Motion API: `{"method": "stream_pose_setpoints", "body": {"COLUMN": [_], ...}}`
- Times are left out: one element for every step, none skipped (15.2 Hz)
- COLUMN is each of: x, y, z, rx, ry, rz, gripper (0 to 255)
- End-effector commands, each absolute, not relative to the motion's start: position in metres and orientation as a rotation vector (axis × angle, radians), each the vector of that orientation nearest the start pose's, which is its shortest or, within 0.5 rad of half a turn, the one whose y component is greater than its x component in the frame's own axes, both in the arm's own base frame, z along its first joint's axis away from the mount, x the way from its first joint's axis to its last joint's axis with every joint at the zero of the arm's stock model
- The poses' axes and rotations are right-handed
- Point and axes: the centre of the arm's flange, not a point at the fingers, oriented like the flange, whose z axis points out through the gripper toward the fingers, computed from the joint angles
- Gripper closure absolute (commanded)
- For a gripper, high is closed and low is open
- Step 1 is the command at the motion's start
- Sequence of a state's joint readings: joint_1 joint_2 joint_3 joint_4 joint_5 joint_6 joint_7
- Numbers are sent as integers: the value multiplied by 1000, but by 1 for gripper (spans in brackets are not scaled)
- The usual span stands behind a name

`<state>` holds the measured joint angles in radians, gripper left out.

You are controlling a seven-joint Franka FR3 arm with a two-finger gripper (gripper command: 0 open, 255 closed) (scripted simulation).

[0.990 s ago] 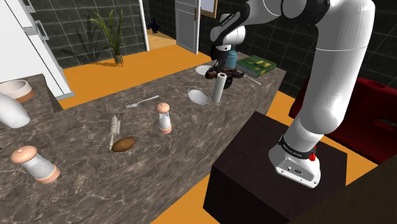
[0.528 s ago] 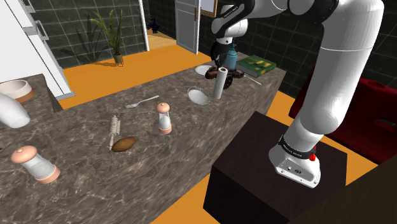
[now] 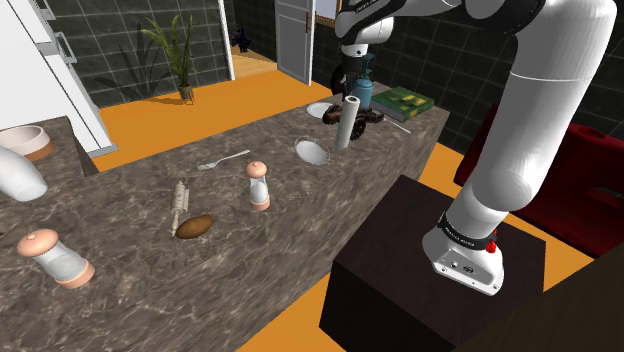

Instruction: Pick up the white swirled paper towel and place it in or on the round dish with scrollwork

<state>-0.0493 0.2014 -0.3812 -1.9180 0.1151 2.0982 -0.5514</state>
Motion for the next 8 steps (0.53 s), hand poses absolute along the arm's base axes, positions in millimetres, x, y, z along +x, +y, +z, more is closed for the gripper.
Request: {"method": "stream_pose_setpoints", "body": {"x": [551,551,551,560,569,578,587,596], "y": [-237,-237,-237,-230,-222,-214,-207,-199], "z": [406,411,417,422,428,434,440,445], "rx": [-3115,-3115,-3115,-3115,-3115,-3115,-3115,-3115], "ry": [-108,-108,-108,-108,-108,-108,-108,-108], "rz": [-11,-11,-11,-11,-11,-11,-11,-11], "gripper": [255,255,255,255,255,255,255,255]}}
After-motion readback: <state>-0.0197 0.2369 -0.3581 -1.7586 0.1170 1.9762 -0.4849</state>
